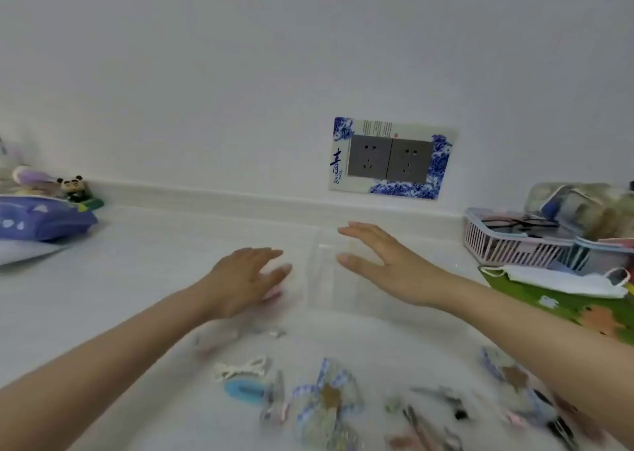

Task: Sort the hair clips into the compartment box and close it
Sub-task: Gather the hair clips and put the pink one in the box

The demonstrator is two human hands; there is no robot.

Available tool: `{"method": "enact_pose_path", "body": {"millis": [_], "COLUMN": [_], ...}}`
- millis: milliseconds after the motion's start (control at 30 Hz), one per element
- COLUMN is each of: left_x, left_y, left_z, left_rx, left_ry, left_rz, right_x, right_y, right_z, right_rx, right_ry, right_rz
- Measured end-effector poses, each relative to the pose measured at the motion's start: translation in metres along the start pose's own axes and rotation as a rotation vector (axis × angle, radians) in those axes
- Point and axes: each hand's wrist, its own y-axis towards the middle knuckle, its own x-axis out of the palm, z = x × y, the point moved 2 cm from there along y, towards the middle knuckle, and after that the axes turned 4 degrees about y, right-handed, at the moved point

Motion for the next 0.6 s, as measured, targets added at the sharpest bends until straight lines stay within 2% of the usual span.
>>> {"method": "enact_pose_path", "body": {"millis": [100,200,333,500,600], "left_x": [0.004,0.013,0.018,0.042,0.049], "left_y": [-0.026,-0.048,-0.071,-0.086,-0.097], "left_z": [-0.011,-0.008,0.014,0.030,0.050], "left_rx": [-0.002,0.079,0.146,0.112,0.157], "left_ry": [-0.058,-0.186,-0.314,-0.333,-0.316], "left_rz": [-0.030,0.000,0.035,-0.007,0.030], "right_x": [0.019,0.045,0.066,0.079,0.070], "right_y": [-0.022,-0.043,-0.067,-0.097,-0.113], "right_z": [-0.021,-0.030,-0.027,-0.012,-0.005], "right_rx": [-0.060,-0.091,-0.051,0.031,0.062], "right_ry": [0.016,-0.037,-0.008,-0.010,0.015], "right_rz": [-0.006,-0.084,-0.134,-0.124,-0.073]}}
